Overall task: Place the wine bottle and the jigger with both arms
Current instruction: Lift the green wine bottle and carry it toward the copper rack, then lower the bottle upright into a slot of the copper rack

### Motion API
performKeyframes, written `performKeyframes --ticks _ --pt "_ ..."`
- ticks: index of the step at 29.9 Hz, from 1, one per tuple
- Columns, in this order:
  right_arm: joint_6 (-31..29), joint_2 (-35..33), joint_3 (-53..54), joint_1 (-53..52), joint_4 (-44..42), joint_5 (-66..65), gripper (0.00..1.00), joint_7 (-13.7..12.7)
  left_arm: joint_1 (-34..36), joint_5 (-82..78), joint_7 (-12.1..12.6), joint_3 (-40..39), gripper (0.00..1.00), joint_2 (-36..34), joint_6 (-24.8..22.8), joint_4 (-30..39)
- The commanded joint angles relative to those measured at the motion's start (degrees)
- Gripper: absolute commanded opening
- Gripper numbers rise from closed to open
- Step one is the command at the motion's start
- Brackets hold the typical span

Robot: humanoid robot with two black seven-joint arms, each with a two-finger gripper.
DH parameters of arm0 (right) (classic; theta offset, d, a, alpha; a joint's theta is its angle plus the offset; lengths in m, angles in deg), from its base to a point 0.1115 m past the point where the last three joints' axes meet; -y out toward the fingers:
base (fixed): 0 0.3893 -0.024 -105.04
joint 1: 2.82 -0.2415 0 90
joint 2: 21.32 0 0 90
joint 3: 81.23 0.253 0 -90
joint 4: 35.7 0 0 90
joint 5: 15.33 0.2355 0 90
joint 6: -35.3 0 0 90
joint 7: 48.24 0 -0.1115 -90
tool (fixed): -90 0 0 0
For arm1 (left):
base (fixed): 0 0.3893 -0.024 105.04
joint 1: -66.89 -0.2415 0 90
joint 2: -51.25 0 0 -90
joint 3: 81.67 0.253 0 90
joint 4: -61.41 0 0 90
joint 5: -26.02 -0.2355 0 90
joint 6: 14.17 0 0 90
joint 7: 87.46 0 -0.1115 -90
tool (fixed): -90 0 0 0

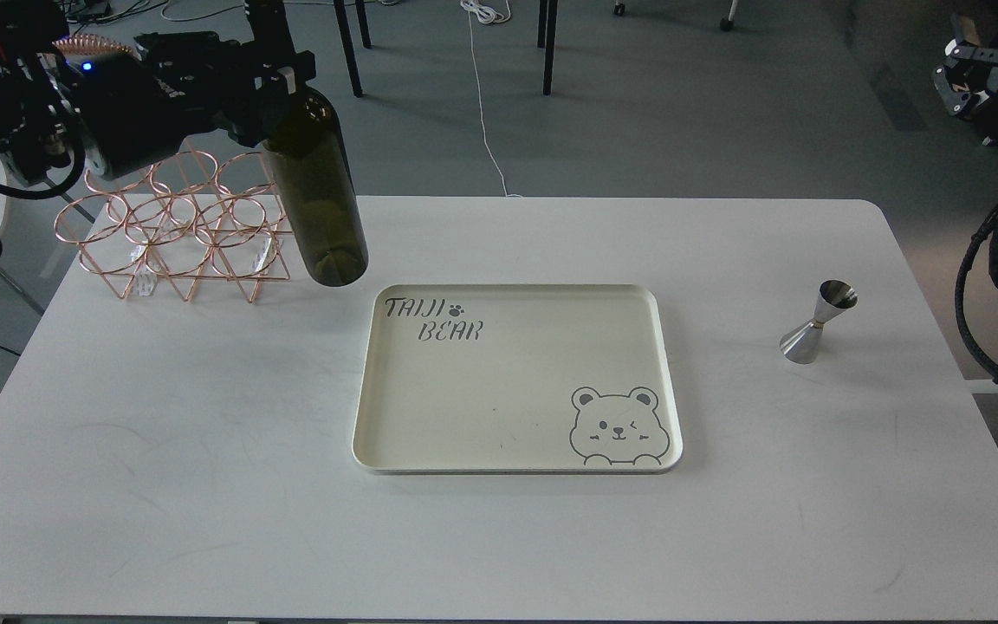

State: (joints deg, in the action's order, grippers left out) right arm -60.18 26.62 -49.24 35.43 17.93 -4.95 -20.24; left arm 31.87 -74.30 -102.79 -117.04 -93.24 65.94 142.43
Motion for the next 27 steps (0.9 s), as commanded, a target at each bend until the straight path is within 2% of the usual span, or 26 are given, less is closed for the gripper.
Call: performKeyframes --ticks 1,11,14,27 --pt "0.0 0.1 0.0 0.0 0.1 0.0 0.99 0.0 2.5 0.0 -0.5 0.1 0.13 -0.1 -0.1 -5.5" --pt "0.0 0.1 -0.1 0.0 0.0 0.0 0.99 0.0 3.3 -0.1 -1.5 1.0 0.12 1.4 0.2 -15.5" --pt "0.0 0.0 -0.2 0.0 -0.1 0.0 0.99 0.0 3.3 -0.7 -2.2 1.2 0.12 2.0 0.2 -17.2" --pt "0.0 0.4 -0.2 -0.1 0.0 -0.1 0.99 0.0 3.7 -0.8 -2.4 1.2 0.12 3.8 0.5 -21.7"
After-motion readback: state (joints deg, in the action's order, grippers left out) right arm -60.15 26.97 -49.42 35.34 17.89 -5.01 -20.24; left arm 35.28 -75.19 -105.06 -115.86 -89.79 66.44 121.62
